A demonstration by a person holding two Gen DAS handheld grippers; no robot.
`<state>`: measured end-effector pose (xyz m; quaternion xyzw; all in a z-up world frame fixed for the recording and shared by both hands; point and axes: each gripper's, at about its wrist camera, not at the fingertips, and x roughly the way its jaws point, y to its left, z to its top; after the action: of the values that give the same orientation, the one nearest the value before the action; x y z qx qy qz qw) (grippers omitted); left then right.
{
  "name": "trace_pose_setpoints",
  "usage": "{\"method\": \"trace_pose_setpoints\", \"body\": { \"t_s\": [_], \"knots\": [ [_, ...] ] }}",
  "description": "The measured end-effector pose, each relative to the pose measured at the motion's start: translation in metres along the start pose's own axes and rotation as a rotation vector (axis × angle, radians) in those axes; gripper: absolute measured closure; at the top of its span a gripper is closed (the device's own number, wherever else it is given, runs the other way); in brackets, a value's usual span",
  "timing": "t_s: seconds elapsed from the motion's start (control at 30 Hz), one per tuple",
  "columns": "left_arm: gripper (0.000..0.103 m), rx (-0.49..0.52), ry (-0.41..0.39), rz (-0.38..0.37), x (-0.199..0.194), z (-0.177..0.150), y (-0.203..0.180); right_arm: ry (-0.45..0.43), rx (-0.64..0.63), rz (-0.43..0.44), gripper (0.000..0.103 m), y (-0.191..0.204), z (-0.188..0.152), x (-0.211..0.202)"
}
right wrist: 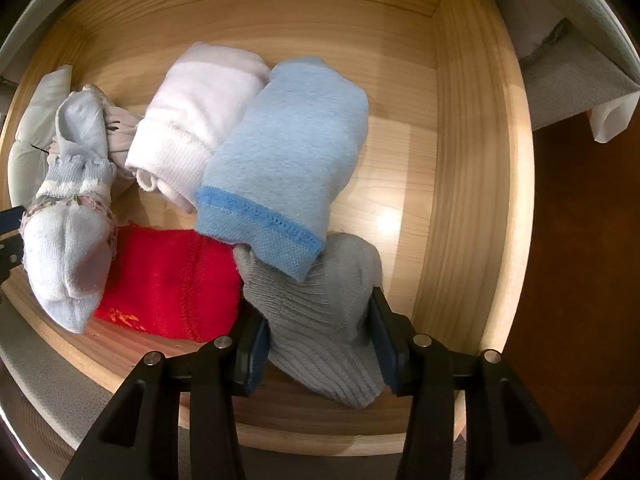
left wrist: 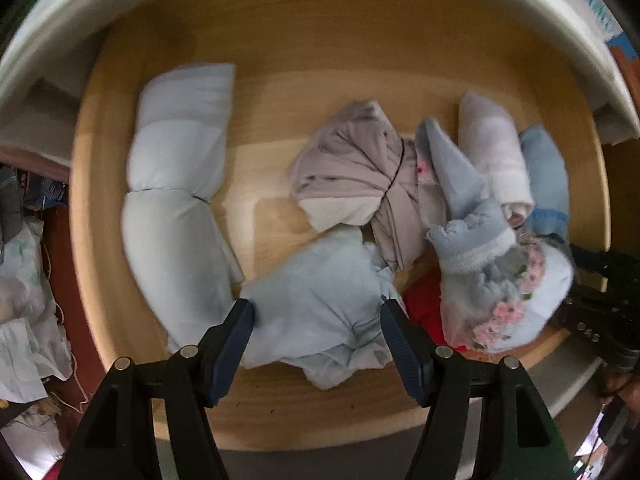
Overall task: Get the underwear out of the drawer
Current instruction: 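Grasp the pale blue folded underwear with the left gripper while the right gripper holds the grey underwear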
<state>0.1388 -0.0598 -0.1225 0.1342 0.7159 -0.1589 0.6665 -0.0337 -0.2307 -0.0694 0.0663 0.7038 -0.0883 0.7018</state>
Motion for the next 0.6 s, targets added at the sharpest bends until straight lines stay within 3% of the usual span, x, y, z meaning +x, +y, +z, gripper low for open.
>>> {"method": "trace_pose_setpoints", "body": {
  "t_s": [0.1,0.33,0.6],
  "knots": [
    [0.031,0.028,0.013,0.034,0.007,0.008,-0.004,0.0,0.0,0.0,0.058,0.0,0.0,0.0],
    [0.027,-0.01,0.048,0.009,0.02,0.01,0.002,0.002,0.0,-0.001,0.058,0.0,-0.001,0.001],
    [0.027,-0.014,0.149,0.002,0.036,0.015,0.009,0.002,-0.004,0.002,0.057,0.005,-0.001,0.005]
  ]
}}
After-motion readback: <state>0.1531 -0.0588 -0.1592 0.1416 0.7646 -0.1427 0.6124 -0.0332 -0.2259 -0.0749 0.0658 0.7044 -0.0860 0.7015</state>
